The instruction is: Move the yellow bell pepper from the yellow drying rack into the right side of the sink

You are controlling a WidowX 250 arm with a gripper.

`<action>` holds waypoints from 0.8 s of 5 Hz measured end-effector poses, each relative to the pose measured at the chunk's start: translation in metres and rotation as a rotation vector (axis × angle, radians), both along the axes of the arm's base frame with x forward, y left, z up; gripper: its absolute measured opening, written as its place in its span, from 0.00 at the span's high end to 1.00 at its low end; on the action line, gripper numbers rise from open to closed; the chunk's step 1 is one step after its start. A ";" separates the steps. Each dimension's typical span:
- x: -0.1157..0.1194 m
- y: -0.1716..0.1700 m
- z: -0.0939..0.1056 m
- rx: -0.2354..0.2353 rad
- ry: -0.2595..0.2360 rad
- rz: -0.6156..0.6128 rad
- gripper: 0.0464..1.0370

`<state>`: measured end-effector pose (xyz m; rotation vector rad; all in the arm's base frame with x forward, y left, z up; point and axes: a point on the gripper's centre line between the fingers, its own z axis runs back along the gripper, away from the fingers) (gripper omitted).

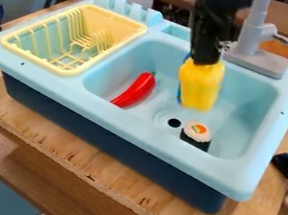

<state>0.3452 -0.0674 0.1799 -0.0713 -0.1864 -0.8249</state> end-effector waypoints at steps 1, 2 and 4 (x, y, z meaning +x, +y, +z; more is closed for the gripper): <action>0.012 -0.007 -0.010 -0.071 -0.004 -0.035 0.96; 0.022 -0.019 -0.015 -0.062 -0.004 -0.069 0.96; 0.031 -0.042 -0.029 0.049 -0.019 -0.078 0.96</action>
